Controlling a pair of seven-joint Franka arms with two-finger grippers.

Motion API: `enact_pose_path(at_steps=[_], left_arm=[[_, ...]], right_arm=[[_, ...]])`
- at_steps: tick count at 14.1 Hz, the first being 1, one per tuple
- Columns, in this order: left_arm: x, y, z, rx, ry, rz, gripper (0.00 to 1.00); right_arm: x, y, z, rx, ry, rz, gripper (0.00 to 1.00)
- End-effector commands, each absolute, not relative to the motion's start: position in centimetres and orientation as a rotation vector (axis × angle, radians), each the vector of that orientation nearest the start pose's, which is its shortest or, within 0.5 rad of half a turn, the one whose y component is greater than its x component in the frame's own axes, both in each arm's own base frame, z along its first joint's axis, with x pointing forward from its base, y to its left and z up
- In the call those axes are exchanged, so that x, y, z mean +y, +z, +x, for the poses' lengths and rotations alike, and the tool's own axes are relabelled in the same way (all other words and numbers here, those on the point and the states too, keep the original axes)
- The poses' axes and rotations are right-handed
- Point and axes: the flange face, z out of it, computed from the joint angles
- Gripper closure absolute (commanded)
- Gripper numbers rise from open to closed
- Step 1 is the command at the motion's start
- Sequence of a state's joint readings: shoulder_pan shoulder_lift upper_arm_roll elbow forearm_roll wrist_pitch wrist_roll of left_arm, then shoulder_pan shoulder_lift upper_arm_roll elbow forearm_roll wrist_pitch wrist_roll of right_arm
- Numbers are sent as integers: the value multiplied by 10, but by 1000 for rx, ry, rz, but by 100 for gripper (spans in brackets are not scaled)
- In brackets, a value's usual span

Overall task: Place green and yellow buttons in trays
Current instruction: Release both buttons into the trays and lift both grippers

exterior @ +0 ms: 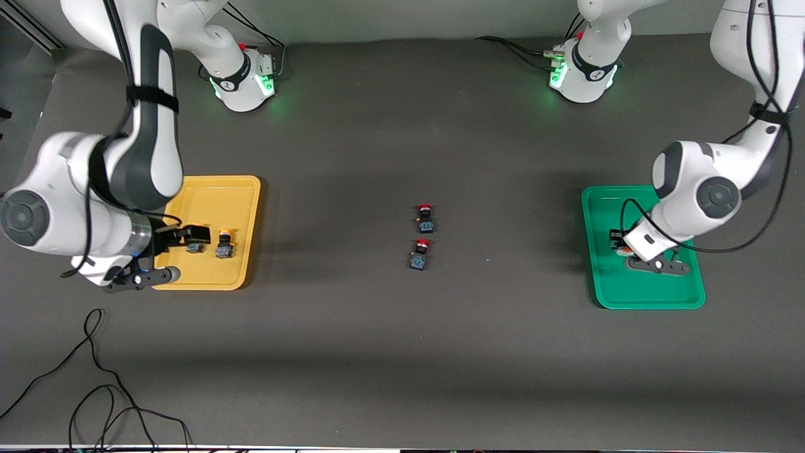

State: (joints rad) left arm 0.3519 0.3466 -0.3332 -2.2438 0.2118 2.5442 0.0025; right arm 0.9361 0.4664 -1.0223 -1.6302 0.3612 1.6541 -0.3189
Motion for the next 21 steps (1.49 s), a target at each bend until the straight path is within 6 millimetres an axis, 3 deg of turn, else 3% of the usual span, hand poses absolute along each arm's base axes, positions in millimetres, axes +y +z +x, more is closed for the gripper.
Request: enact_pose_path(at_steps=[1,3,4,5,8,11,13,15,19,21], left_arm=[[9,213,526,233,-17,-3130,100],[9,211,525,233,-12,-3131,100],[10,210,525,231,-13,-3133,42],[12,210,526,226,-10,-3133,1],[13,214,527,220,-16,-3129,0],[17,254,537,216,6,-3089,0],[16,304,546,207,129,-3041,0],[0,361,547,216,283,-3002,0],[-18,489,550,170,414,-2997,0],[-29,548,552,227,407,-2998,0]], right_arm=[[65,481,607,-297,320,-3147,0],[62,497,601,-305,298,-3135,0],[64,507,598,-328,289,-3146,0],[65,513,597,-342,283,-3155,0],[55,531,594,-302,241,-3150,0],[41,546,587,-251,217,-3161,0],[29,552,584,-230,210,-3155,0],[20,552,580,-206,211,-3138,0],[-1,558,568,-162,197,-3128,0],[-14,561,564,-135,186,-3120,0]])
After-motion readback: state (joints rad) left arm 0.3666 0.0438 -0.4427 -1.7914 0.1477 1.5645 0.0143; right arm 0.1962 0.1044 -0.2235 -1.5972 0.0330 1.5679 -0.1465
